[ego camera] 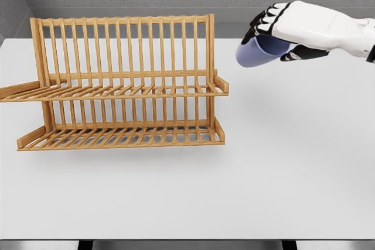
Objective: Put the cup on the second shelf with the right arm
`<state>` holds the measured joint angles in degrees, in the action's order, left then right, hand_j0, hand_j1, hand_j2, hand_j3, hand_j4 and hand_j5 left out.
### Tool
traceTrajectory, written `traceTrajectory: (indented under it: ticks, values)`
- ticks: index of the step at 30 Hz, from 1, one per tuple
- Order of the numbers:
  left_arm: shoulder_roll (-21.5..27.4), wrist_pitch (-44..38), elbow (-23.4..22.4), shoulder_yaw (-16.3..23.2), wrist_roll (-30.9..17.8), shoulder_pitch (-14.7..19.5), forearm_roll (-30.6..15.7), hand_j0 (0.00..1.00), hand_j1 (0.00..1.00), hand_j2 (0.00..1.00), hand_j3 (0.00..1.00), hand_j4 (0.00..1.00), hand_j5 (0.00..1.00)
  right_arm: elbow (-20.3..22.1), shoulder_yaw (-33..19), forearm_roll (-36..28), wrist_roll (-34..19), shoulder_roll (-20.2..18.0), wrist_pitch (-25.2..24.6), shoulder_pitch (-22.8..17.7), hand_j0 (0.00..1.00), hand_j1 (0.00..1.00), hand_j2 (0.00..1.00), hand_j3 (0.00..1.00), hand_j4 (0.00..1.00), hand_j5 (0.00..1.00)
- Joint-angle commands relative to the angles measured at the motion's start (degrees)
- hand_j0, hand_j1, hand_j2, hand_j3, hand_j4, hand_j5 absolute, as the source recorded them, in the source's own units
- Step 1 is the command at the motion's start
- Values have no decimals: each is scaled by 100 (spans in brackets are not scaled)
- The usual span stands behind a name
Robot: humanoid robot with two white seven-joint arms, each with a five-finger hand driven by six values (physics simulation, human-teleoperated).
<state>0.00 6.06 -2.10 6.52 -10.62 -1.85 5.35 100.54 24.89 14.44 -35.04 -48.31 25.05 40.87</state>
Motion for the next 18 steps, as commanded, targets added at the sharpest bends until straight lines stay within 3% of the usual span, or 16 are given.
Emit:
traceTrajectory:
  ticks: [1,18]
  values:
    - [0,1,-1,-1,-1,0,1,100,100,100,100,100,100,0,7,-20,4,77,52,0,72,72,72,72,72,72]
    - [0,1,-1,-1,-1,0,10,100,100,100,100,100,100,0,666,-29,4,639,343,413,72,72,72,72,72,72]
